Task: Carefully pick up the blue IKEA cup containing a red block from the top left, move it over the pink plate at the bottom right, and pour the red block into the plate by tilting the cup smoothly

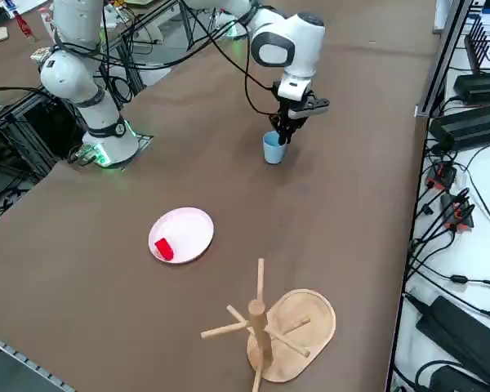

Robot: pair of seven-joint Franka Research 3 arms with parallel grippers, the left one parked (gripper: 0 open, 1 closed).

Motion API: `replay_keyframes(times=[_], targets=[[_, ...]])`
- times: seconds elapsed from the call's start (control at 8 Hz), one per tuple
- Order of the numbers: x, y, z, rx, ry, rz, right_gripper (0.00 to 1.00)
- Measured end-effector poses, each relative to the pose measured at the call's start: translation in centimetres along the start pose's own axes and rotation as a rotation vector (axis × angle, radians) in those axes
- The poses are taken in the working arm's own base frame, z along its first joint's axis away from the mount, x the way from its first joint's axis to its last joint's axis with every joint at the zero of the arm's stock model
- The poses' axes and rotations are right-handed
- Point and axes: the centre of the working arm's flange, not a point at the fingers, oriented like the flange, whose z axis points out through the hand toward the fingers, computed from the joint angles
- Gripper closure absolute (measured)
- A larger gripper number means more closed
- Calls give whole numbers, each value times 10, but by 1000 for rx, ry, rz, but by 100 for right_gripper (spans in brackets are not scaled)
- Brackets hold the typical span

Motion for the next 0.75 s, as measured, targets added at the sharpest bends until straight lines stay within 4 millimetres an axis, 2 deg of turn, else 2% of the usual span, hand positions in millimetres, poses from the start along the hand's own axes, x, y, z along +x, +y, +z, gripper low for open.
replay_keyframes(times=[0.25,0.5,0.75], targets=[[0,-1,3,1,1,0,81],[1,-2,2,6,6,0,49],[7,-7,-13,22,27,-1,34]])
